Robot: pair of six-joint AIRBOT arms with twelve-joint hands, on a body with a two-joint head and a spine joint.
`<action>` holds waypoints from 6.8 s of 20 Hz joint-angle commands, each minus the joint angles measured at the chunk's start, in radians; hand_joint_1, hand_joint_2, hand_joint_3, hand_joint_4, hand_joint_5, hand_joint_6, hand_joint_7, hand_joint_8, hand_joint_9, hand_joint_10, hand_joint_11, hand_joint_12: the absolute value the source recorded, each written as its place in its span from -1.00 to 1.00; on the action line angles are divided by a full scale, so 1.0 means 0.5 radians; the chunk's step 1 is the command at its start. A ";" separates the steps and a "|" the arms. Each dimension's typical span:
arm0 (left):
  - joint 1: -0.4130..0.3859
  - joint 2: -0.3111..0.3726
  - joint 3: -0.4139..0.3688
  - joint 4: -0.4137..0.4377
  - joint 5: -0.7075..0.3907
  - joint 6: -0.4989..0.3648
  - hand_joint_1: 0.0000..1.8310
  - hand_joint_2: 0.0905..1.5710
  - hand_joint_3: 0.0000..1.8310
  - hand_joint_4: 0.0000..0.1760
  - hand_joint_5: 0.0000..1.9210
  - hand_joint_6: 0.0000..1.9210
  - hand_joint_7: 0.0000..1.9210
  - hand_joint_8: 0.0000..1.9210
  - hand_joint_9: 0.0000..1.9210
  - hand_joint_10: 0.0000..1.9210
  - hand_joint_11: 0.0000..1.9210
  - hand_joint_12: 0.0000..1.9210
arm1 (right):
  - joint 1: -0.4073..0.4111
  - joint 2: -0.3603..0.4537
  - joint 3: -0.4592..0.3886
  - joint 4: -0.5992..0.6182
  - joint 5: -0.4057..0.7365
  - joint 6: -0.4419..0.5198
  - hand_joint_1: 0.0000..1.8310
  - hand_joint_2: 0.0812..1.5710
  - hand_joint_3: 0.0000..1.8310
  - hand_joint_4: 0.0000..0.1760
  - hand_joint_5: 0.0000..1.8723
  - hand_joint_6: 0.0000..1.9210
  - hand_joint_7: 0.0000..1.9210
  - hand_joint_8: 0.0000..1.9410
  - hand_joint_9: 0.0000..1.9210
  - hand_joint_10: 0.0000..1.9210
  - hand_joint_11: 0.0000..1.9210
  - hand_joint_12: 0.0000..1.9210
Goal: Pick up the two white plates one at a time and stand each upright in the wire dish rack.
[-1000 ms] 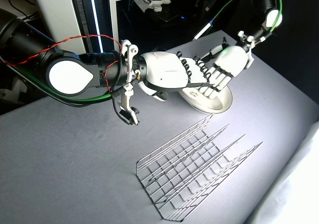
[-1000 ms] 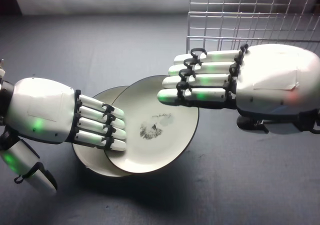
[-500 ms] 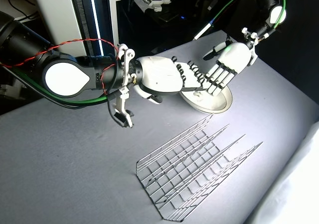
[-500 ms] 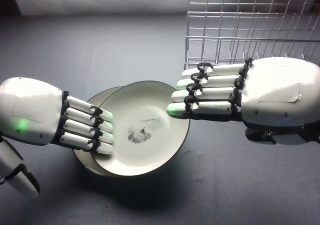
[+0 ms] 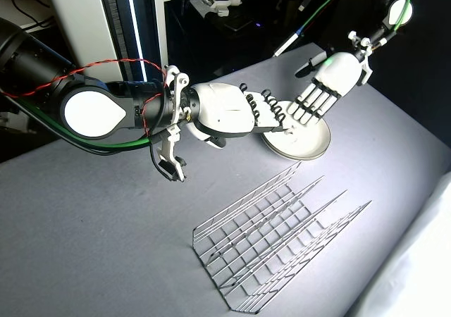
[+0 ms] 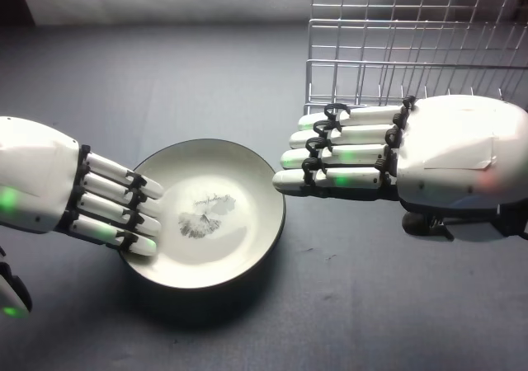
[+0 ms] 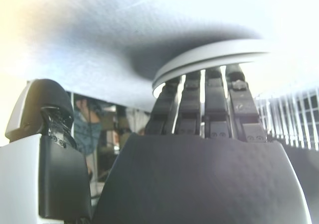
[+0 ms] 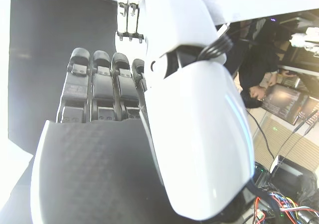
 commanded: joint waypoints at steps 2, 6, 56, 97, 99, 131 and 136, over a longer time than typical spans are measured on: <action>-0.033 0.011 0.033 -0.088 -0.091 0.001 -1.00 0.35 -1.00 -1.00 -0.98 -0.99 -1.00 -1.00 -1.00 -1.00 -1.00 -1.00 | 0.015 0.005 -0.006 0.066 0.215 -0.009 0.68 0.27 -0.99 -1.00 -1.00 -1.00 -1.00 -1.00 -1.00 -1.00 -1.00 -1.00; -0.046 -0.028 0.088 -0.053 -0.093 0.001 -1.00 0.34 -1.00 -1.00 -1.00 -1.00 -1.00 -1.00 -1.00 -1.00 -1.00 -1.00 | 0.015 0.005 -0.006 0.066 0.221 -0.013 0.68 0.26 -1.00 -1.00 -1.00 -1.00 -1.00 -1.00 -1.00 -1.00 -1.00 -1.00; 0.026 -0.279 -0.041 -0.087 0.136 0.023 -1.00 0.36 -1.00 -1.00 -1.00 -1.00 -1.00 -1.00 -1.00 -1.00 -1.00 -1.00 | 0.097 -0.626 0.479 0.018 -0.081 -0.022 0.57 0.31 -0.98 -1.00 -1.00 -1.00 -1.00 -1.00 -1.00 -1.00 -1.00 -1.00; -0.179 0.759 -0.679 -0.508 0.490 -0.480 -1.00 0.33 -1.00 -1.00 -1.00 -1.00 -1.00 -1.00 -1.00 -1.00 -1.00 -1.00 | 0.354 -0.254 0.059 0.243 0.100 -0.024 0.51 0.37 -1.00 -1.00 -0.05 0.11 0.07 -0.10 0.02 0.17 -0.07 0.29; -0.143 0.746 -0.668 -0.575 0.534 -0.385 -1.00 0.35 -1.00 -1.00 -1.00 -1.00 -1.00 -1.00 -1.00 -1.00 -1.00 -1.00 | 0.396 -0.190 -0.015 0.319 0.101 -0.021 0.51 0.36 -1.00 -1.00 -0.03 0.08 0.07 -0.11 0.03 0.16 -0.07 0.28; -0.061 0.414 -0.488 -0.600 0.738 -0.391 -1.00 0.37 -1.00 -1.00 -1.00 -1.00 -1.00 -1.00 -1.00 -1.00 -1.00 -1.00 | 0.778 0.134 -0.356 2.069 -0.148 0.034 0.51 0.36 -1.00 -1.00 -0.05 0.06 0.09 -0.12 0.03 0.17 -0.07 0.29; -0.052 0.393 -0.498 -0.591 0.745 -0.395 -1.00 0.37 -1.00 -1.00 -1.00 -1.00 -1.00 -1.00 -1.00 -1.00 -1.00 -1.00 | 0.809 0.151 -0.327 2.385 -0.159 0.036 0.51 0.36 -1.00 -1.00 -0.05 0.07 0.09 -0.11 0.04 0.16 -0.07 0.30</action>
